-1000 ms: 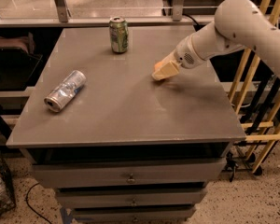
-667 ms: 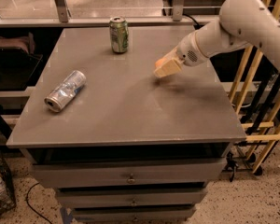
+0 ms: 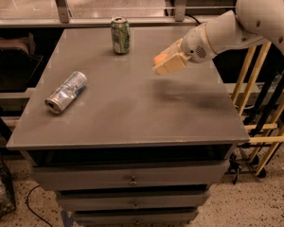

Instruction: Move orange near redbull can

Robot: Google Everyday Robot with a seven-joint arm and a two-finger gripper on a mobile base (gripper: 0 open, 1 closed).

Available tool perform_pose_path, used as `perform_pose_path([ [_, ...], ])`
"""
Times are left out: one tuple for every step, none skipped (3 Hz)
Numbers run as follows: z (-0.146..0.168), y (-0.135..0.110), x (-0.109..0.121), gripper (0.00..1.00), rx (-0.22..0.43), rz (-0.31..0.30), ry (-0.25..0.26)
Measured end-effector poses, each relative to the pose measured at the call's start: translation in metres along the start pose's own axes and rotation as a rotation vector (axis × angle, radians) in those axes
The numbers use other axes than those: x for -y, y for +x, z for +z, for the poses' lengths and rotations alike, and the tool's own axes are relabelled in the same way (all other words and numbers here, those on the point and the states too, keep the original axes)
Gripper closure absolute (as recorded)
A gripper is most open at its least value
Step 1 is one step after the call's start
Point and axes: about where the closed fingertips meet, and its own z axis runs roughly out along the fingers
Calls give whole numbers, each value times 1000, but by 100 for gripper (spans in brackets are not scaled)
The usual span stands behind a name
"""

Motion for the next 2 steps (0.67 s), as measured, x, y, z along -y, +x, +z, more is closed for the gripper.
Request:
perform_pose_path([
  [25,-8,-14,100,-11,-11,-71],
  [72,-35,-45,100,9,-65,-170],
])
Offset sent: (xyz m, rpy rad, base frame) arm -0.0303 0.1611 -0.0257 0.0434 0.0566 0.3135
